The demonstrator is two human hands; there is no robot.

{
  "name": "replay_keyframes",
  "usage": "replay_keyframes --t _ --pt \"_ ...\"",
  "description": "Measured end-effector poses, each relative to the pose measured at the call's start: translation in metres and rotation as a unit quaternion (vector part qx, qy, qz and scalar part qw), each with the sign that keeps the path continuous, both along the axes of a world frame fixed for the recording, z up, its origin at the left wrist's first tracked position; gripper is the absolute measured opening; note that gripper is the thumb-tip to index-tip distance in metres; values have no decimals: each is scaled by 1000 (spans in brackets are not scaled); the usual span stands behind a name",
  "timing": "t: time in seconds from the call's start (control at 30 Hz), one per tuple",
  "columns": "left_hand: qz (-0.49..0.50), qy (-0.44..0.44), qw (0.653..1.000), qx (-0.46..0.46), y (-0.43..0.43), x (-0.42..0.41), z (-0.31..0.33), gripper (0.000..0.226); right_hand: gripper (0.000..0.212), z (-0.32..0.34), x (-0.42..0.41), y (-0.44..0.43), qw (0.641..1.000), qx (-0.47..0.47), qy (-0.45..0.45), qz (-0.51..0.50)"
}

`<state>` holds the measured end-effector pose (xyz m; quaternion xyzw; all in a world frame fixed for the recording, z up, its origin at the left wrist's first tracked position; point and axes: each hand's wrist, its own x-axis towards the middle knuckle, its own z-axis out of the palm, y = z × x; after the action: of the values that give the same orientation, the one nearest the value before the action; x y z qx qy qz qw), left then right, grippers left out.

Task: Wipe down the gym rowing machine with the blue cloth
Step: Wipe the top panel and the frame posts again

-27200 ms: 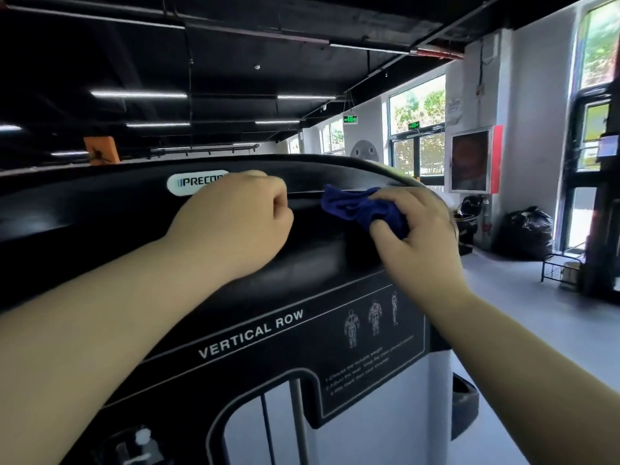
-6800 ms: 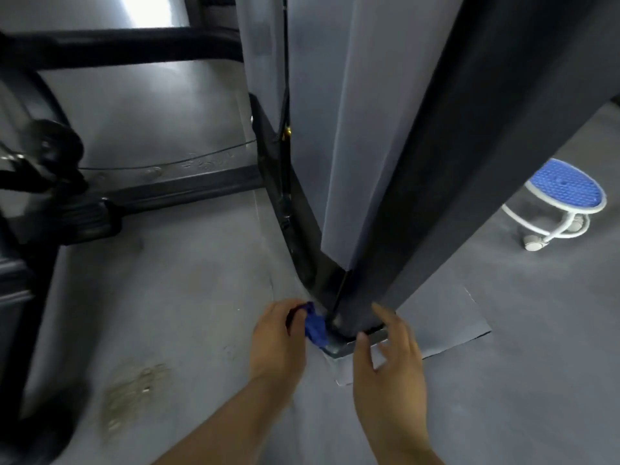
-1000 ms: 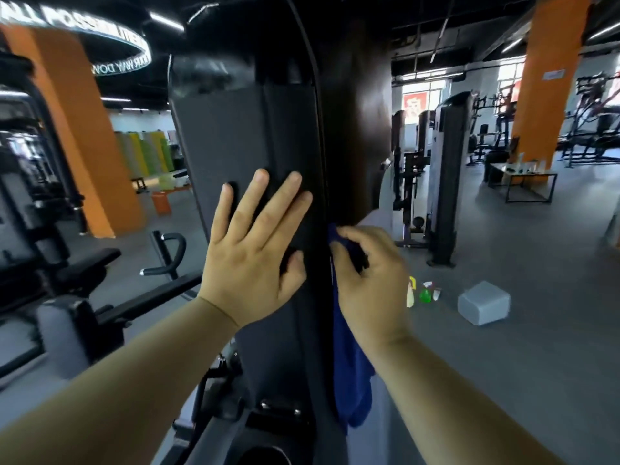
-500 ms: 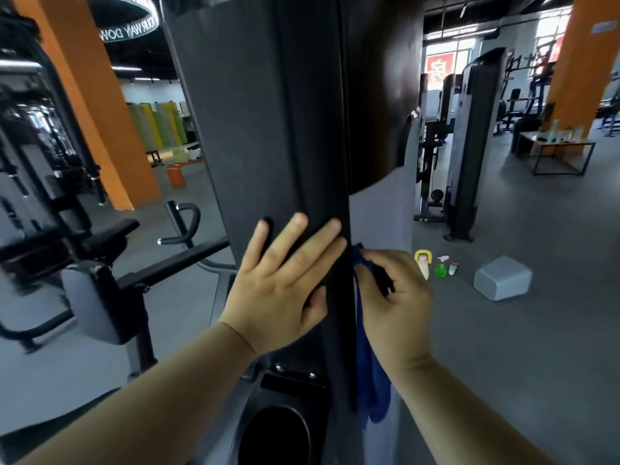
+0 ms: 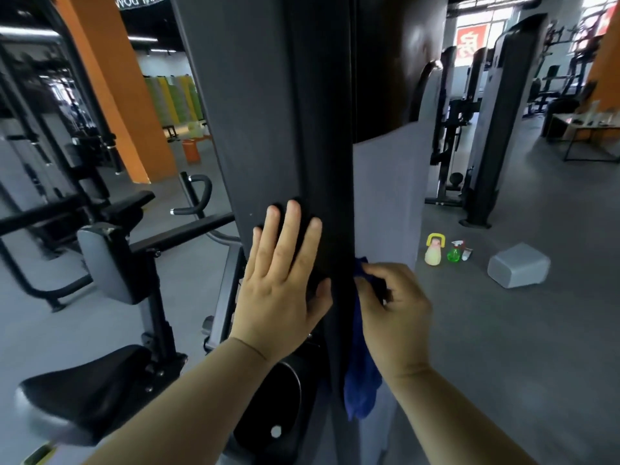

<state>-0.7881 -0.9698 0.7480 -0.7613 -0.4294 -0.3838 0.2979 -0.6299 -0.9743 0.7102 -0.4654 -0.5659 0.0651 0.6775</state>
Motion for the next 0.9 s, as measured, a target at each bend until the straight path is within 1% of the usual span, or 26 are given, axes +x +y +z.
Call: replay_keyframes --t 0.07,0.17,0.23,0.33,0.4,0.5,0.53,0.63,0.73,0.8,0.9 --pt "27 -18 999 -23 -5 6 -13 80 19 5 8 1 1000 -4 -7 30" --pt "67 -36 995 -64 -17 16 -31 86 11 17 15 5 998 43 -23 49" --pt "99 -40 991 -84 -24 22 -43 88 8 12 15 8 996 52 -23 64" --pt "153 -50 981 -111 -34 31 -57 92 9 -21 19 9 995 21 -30 92" --pt "195 -64 970 -132 -40 39 -63 96 12 -43 23 7 993 -17 -32 115" --pt "238 -76 953 -169 -50 52 -71 94 11 -44 29 6 985 -76 -32 154" --pt "245 -66 951 -178 -54 55 -75 93 9 -39 30 6 983 -80 -39 163" --pt "241 -38 953 -178 -62 57 -87 92 5 -28 31 8 987 -25 -45 150" --pt "246 -37 954 -170 -61 55 -88 96 8 -43 27 9 990 -10 -46 130" --pt "251 -36 953 -165 -61 56 -87 96 10 -62 27 10 991 -17 -52 124" --pt "254 -33 952 -168 -62 59 -91 94 15 -81 31 4 987 -55 -69 133"
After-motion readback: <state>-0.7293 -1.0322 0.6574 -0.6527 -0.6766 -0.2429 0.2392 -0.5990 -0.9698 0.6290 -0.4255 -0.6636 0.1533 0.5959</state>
